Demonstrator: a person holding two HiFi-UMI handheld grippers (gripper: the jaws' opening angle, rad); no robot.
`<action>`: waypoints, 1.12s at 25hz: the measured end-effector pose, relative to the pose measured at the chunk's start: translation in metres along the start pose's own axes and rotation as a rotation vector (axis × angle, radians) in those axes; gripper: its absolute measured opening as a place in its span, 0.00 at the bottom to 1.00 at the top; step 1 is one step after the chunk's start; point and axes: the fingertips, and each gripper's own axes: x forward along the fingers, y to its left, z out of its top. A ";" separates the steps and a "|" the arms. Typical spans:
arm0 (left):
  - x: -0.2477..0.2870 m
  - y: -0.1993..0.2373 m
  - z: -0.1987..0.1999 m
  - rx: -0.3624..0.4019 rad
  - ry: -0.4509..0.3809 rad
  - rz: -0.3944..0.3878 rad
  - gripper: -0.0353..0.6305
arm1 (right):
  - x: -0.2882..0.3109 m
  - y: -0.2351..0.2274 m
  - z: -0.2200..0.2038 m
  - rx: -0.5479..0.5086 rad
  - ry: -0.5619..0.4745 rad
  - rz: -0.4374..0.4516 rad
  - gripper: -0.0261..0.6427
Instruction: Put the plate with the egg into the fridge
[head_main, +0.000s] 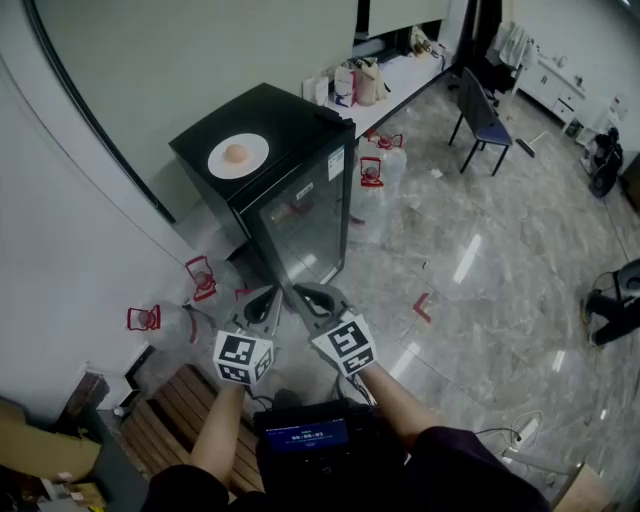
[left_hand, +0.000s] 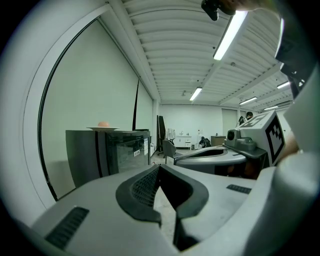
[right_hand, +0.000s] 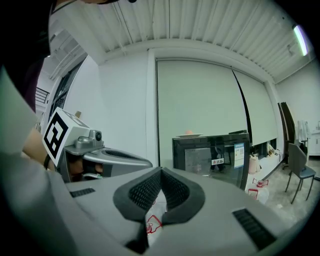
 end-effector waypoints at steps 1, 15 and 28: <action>-0.002 0.005 -0.002 0.001 -0.002 -0.006 0.07 | 0.005 0.003 -0.002 0.000 0.001 -0.005 0.05; -0.014 0.133 -0.047 0.060 0.037 -0.273 0.07 | 0.131 0.040 -0.035 0.021 0.047 -0.377 0.05; 0.036 0.181 -0.092 0.146 0.047 -0.458 0.07 | 0.181 -0.015 -0.120 0.140 0.177 -0.756 0.06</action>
